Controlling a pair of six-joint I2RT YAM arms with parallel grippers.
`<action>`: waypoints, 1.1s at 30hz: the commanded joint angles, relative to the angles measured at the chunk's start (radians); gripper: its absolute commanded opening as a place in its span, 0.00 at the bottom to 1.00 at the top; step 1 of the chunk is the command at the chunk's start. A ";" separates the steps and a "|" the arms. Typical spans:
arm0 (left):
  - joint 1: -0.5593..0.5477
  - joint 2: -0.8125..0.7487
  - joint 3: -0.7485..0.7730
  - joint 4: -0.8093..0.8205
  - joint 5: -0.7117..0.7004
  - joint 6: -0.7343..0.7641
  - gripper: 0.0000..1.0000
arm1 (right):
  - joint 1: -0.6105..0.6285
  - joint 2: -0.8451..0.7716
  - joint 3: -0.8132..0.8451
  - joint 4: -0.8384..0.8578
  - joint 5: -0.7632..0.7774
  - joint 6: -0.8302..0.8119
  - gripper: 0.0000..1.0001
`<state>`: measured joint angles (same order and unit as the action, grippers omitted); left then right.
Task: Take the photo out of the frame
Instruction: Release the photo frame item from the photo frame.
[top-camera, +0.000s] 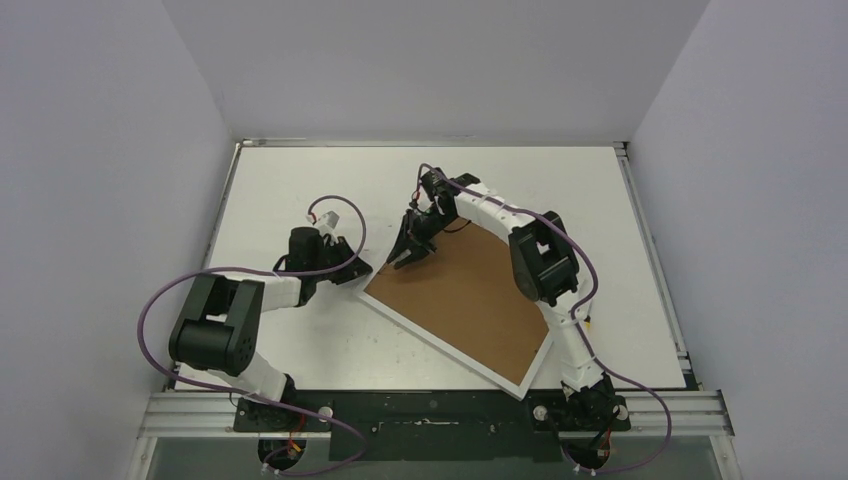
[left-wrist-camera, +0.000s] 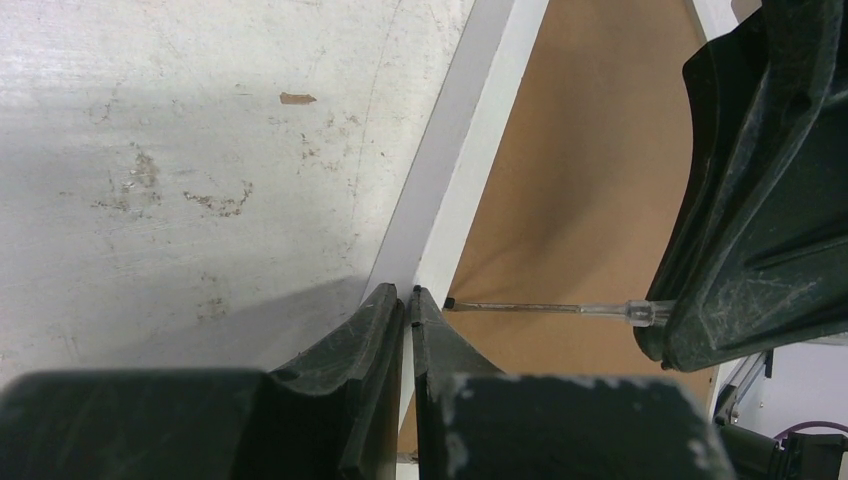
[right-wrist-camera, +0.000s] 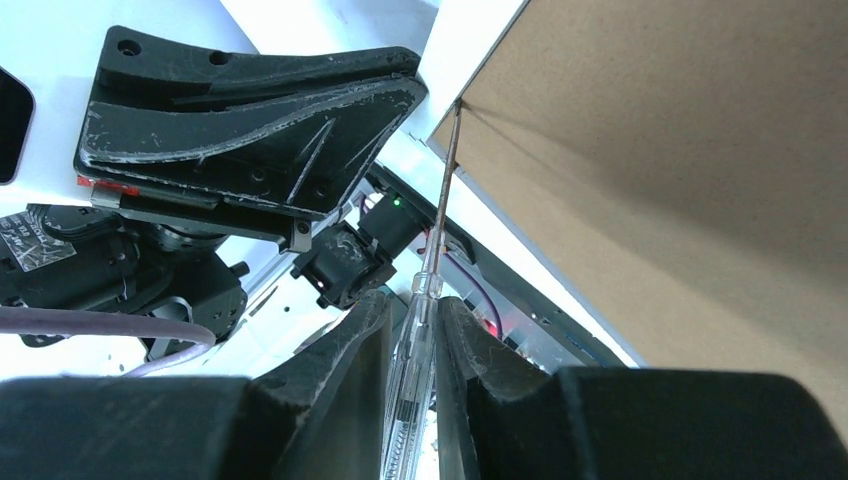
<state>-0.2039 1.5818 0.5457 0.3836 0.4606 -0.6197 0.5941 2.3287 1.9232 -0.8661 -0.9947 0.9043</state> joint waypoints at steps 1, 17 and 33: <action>-0.067 -0.039 0.005 -0.076 0.212 -0.017 0.06 | -0.008 0.001 0.105 0.221 -0.026 0.009 0.05; 0.003 -0.259 0.022 -0.195 0.037 -0.004 0.21 | -0.025 -0.047 0.101 0.059 0.030 -0.188 0.05; 0.016 -0.595 -0.029 -0.189 0.062 -0.085 0.43 | -0.033 -0.332 -0.252 0.147 0.060 -0.576 0.05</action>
<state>-0.1833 1.0508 0.5430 0.0940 0.4351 -0.6540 0.5564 2.1551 1.7546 -0.8330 -0.9226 0.4442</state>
